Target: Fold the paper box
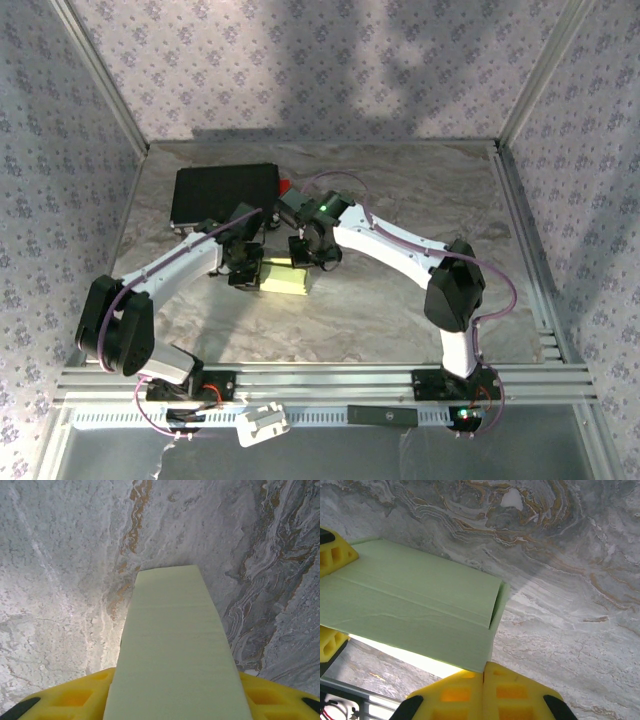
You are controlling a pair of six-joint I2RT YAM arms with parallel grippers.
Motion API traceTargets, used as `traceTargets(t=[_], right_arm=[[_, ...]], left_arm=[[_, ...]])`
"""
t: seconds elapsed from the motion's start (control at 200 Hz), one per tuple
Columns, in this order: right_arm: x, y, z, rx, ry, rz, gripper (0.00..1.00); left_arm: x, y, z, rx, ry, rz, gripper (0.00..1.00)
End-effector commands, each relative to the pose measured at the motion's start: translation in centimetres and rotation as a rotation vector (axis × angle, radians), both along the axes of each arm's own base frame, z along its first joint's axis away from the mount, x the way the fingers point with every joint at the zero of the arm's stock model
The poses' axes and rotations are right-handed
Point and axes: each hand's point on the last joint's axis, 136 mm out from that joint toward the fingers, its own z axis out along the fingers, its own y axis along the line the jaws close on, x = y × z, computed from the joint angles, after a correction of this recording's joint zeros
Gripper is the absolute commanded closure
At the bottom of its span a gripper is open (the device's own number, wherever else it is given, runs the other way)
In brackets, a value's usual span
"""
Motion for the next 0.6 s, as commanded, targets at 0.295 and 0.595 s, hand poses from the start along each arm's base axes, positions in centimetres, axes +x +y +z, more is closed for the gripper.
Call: traceTargets(t=[0.295, 0.595], right_arm=[[-0.2, 2.2, 0.7, 0.066, -0.007, 0.079, 1.0], [0.1, 1.9, 0.0, 0.056, -0.016, 0.091, 1.0]], left_arm=[[-1.7, 1.1, 1.5, 0.05, -0.012, 0.004, 0.22], [-0.4, 1.5, 3.3, 0.029, -0.182, -0.118, 0.05]])
